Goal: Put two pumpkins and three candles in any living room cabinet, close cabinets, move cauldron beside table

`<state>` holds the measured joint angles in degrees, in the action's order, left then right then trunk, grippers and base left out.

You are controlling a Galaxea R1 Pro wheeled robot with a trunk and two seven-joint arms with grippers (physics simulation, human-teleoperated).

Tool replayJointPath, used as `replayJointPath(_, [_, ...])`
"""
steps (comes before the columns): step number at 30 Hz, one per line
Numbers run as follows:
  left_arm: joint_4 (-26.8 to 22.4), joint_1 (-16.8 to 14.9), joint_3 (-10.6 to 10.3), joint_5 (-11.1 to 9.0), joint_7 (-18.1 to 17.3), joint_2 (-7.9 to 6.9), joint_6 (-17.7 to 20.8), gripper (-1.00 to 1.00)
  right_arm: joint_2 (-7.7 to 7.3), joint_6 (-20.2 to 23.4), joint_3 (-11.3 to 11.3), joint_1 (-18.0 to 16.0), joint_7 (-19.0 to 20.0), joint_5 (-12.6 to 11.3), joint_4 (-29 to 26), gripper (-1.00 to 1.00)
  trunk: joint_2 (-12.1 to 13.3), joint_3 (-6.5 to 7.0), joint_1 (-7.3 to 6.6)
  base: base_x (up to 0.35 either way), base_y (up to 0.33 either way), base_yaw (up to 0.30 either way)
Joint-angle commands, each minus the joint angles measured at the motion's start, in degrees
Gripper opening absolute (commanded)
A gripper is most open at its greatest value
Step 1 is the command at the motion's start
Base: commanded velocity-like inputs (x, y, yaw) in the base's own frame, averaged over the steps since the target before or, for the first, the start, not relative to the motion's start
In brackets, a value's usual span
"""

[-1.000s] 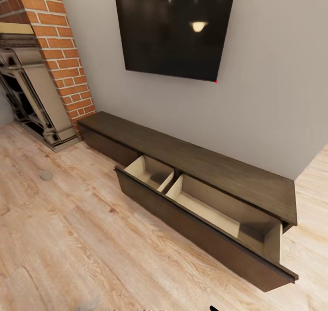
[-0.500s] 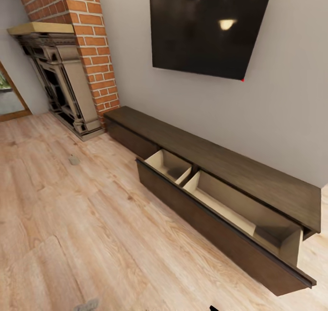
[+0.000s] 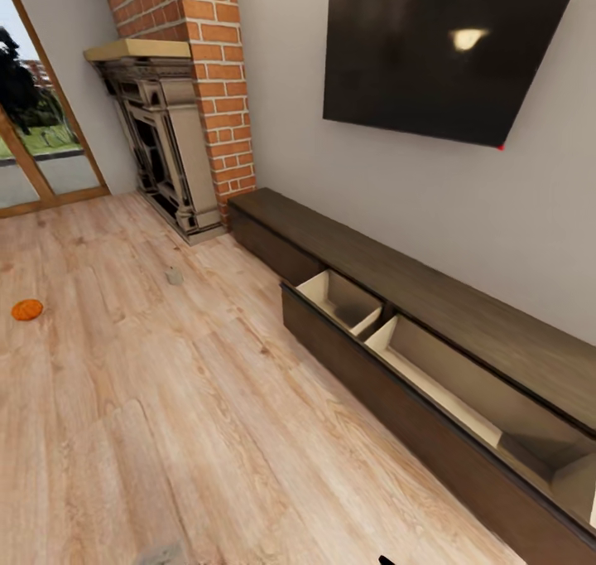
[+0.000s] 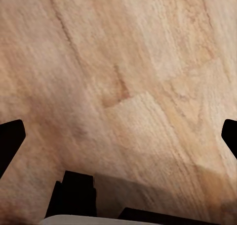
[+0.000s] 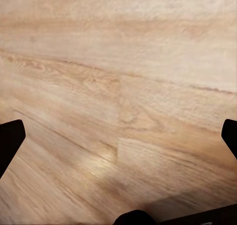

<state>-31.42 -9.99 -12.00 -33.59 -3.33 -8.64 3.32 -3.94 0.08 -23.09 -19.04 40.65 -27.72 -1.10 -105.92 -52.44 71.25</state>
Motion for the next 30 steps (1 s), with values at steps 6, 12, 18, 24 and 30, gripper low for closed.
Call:
replayJointPath(6, [0.0, 0.0, -0.3, -0.4, 0.0, 0.27, 0.1, 1.00, 0.08, 0.0, -0.1, 0.0, 0.2, -0.1, 0.0, 1.00, 0.0, -0.22, -0.01, 0.000, 0.000, 0.279])
replayJointPath(12, [0.0, 0.0, -0.3, -0.5, 0.0, 0.54, -0.5, 1.00, 0.31, 0.0, -0.1, 0.0, 0.3, -0.1, 0.0, 1.00, 0.0, -0.39, -0.01, 0.000, 0.000, 0.279])
replayJointPath(18, [0.0, 0.0, -0.3, -0.4, 0.0, 0.64, -0.5, 1.00, 0.45, 0.0, -0.1, 0.0, 0.2, -0.1, 0.0, 1.00, 0.0, -0.56, -0.01, 0.000, 0.000, 0.279])
replayJointPath(24, [0.0, 0.0, -0.3, -0.4, 0.0, 0.64, -0.5, 1.00, 0.47, 0.0, -0.1, 0.0, 0.2, -0.1, 0.0, 1.00, 0.0, -0.74, -0.01, 0.000, 0.000, 0.279])
replayJointPath(30, [0.0, 0.0, -0.3, -0.4, 0.0, 0.64, -0.5, 1.00, 0.63, 0.0, -0.1, 0.0, 0.2, -0.1, 0.0, 1.00, 0.0, -0.91, -0.01, 0.000, 0.000, 0.279])
